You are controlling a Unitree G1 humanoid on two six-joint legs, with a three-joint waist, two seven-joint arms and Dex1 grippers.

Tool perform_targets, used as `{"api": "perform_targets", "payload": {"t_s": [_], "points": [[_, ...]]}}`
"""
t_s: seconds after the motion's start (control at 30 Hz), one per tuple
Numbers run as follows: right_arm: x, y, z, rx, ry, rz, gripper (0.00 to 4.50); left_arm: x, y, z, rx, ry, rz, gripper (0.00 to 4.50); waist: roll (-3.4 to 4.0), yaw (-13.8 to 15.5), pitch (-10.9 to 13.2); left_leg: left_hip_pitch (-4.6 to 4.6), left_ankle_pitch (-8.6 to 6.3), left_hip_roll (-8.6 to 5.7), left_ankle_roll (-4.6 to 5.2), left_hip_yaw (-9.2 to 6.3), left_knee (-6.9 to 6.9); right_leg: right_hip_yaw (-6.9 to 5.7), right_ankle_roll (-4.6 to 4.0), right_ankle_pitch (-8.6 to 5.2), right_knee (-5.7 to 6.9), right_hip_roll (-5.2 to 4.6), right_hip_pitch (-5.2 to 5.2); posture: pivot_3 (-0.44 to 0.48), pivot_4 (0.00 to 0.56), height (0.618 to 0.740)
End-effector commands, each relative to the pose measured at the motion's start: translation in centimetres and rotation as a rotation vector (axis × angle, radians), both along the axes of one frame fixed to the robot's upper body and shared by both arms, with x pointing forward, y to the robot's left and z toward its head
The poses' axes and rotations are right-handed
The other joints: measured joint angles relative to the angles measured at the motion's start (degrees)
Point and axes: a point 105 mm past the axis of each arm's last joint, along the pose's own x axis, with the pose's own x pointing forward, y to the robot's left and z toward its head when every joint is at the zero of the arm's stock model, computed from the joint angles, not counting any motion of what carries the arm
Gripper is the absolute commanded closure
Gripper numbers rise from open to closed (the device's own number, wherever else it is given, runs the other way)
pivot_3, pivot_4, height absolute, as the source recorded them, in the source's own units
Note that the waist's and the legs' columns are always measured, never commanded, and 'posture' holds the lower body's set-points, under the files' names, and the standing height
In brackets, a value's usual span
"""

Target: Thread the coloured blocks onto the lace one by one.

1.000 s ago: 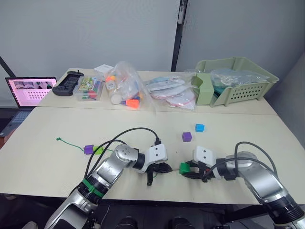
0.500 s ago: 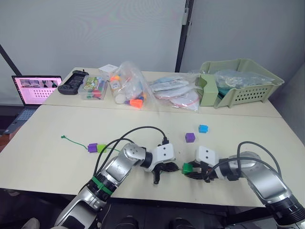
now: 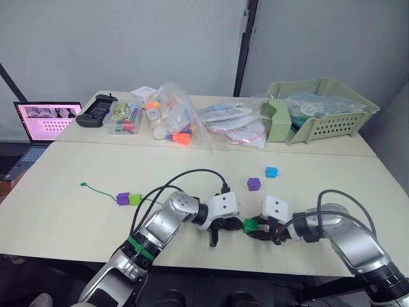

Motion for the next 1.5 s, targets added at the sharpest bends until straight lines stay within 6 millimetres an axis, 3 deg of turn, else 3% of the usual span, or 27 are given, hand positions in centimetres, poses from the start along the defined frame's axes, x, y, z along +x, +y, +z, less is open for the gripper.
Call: {"api": "perform_targets", "payload": {"t_s": [0.03, 0.17, 0.4, 0.6, 0.77, 1.03, 1.27, 1.5], "points": [[-1.1, 1.4, -1.0, 0.021, 0.044, 0.051, 3.31, -0.9, -1.8, 2.3, -0.101, -0.025, -0.07, 3.28, -0.03, -0.23, 0.02, -0.01, 0.0, 0.02, 0.0, 0.0, 0.0, 0.0, 0.01, 0.0, 0.01, 0.01, -0.02, 0.0, 0.15, 0.74], [-1.1, 1.3, -1.1, 0.02, 0.046, 0.048, 3.31, -0.3, -0.1, 3.2, -0.092, -0.059, -0.058, 2.02, -0.02, -0.73, 0.01, -0.05, -0.01, 0.05, 0.01, -0.04, -0.06, -0.01, -0.04, 0.01, 0.03, 0.05, -0.11, 0.0, 0.15, 0.74], [-1.0, 1.2, -1.0, 0.02, 0.045, 0.041, 3.31, -0.7, 2.9, 2.4, -0.036, -0.033, -0.071, 1.98, -0.01, -1.11, 0.01, -0.04, -0.03, 0.06, 0.03, -0.04, -0.09, 0.0, -0.04, 0.0, 0.03, 0.04, -0.11, 0.0, 0.15, 0.74], [-1.1, 1.1, -0.9, 0.022, 0.044, 0.036, 3.31, 0.2, 3.7, 0.3, 0.028, -0.068, -0.02, 1.98, -0.02, -1.04, 0.01, -0.03, -0.03, 0.06, 0.04, -0.03, -0.08, 0.0, -0.05, 0.0, 0.04, 0.04, -0.11, 0.0, 0.15, 0.74], [-1.3, 0.9, -0.9, 0.021, 0.047, 0.033, 3.31, 0.9, 3.6, -0.3, 0.032, -0.092, 0.008, 1.98, -0.02, -1.03, 0.01, -0.04, -0.03, 0.06, 0.04, -0.03, -0.08, 0.0, -0.05, 0.0, 0.03, 0.04, -0.11, 0.0, 0.15, 0.74], [-1.4, 0.8, -0.9, 0.019, 0.049, 0.025, 3.31, 0.6, 3.1, -0.1, -0.007, -0.073, -0.022, 4.44, -0.02, -1.0, 0.01, -0.05, -0.03, 0.05, 0.04, -0.03, -0.08, 0.0, -0.05, 0.0, 0.03, 0.03, -0.1, 0.0, 0.15, 0.74], [-1.4, 0.7, -0.8, 0.019, 0.049, 0.021, 3.31, 0.3, 2.6, 0.2, -0.016, -0.085, -0.042, 4.5, -0.02, -1.0, 0.01, -0.05, -0.03, 0.05, 0.04, -0.03, -0.08, 0.0, -0.05, 0.0, 0.03, 0.04, -0.11, 0.0, 0.15, 0.74], [-1.3, 0.7, -0.8, 0.018, 0.048, 0.021, 3.31, -0.7, 0.7, 1.1, -0.052, -0.088, -0.098, 4.5, -0.02, -1.0, 0.01, -0.06, -0.03, 0.05, 0.04, -0.03, -0.08, 0.0, -0.05, 0.0, 0.03, 0.04, -0.11, 0.0, 0.15, 0.74]]}}
